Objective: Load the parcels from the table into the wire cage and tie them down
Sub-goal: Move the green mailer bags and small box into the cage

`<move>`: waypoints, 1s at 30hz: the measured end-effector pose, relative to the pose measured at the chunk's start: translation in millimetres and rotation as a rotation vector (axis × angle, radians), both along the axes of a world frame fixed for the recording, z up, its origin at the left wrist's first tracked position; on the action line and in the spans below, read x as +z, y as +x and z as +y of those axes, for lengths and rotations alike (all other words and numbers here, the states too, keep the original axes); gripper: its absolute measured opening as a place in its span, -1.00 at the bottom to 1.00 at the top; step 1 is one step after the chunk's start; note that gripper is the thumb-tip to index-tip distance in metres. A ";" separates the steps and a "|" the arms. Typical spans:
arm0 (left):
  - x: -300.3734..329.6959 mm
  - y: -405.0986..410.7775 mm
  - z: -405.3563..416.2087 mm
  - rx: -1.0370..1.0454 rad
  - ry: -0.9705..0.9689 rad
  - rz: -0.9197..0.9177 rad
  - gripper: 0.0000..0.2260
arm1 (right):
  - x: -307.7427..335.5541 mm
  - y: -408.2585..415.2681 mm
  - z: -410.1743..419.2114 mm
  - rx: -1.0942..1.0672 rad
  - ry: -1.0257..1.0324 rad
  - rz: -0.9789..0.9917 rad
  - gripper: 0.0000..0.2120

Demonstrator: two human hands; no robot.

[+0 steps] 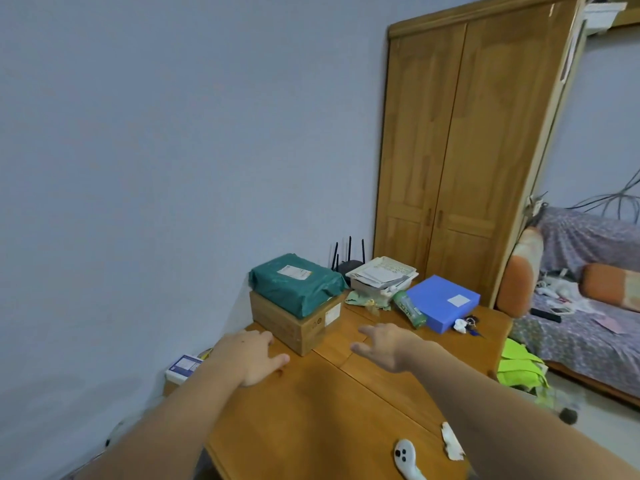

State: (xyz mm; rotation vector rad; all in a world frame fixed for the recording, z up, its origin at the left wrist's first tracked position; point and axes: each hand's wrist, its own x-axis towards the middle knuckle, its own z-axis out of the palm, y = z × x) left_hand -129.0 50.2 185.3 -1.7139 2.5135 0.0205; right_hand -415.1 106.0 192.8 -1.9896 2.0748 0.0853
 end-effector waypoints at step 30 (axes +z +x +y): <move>-144.5 -131.3 -312.9 0.620 0.380 0.589 -0.25 | -106.9 -105.6 -394.2 0.071 0.041 -0.107 -0.32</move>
